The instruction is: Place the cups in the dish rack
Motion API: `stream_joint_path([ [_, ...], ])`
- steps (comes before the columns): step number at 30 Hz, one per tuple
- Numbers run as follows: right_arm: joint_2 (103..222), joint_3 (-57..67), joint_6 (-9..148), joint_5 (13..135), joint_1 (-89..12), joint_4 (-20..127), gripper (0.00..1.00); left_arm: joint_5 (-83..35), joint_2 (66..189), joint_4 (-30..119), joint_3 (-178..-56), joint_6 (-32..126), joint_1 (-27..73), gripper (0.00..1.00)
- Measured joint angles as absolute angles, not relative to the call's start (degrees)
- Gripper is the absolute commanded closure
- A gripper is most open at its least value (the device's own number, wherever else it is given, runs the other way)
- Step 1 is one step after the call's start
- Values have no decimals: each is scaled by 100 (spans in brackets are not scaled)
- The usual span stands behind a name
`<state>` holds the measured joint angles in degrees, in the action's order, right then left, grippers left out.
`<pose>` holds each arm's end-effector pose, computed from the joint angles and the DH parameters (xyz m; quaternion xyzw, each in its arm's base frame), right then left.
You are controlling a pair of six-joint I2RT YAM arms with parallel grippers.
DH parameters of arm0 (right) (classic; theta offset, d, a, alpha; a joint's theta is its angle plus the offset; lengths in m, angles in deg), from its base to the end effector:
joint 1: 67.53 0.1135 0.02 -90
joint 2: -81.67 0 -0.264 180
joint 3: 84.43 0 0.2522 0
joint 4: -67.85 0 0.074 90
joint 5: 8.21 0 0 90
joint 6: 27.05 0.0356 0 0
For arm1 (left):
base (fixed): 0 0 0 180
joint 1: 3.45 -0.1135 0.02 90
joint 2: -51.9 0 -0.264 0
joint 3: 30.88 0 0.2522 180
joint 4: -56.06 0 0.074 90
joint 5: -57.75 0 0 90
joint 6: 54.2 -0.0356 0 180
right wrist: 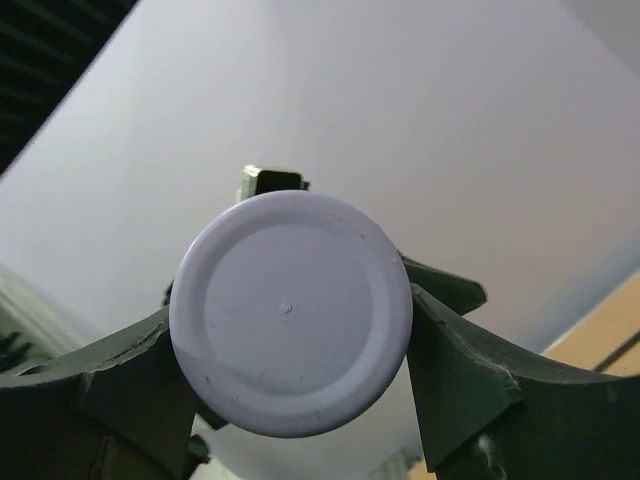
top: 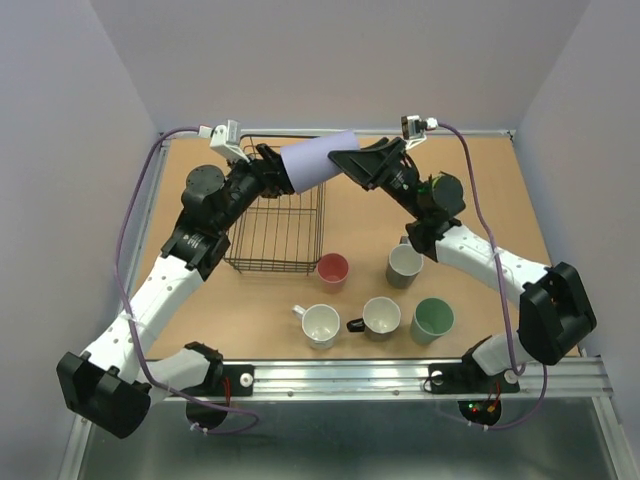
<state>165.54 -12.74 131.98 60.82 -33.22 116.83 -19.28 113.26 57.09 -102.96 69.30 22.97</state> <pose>0.2606 0.1933 0.3870 -0.0239 0.4688 0.7402 0.4814 0.2183 -0.1174 0.4142 0.0487 0.6312 -0.4467 0.6322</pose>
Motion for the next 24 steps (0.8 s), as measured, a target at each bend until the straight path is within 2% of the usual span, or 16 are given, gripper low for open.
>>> stream_joint_path([
  [6,16591,-85,11522,6438,-3303,9539,100,-3379,11232,4235,-10664,6204,2277,12],
  [11,17155,1198,10276,7039,-3294,8354,100,-4448,11232,3053,-10454,5609,2277,12],
  [19,19310,3703,8921,8099,-3292,6741,100,-5152,11324,2670,-10161,5035,2268,13],
  [24,20454,4444,8381,8731,-3294,5882,100,-5263,11330,2738,-9982,4857,2231,13],
])
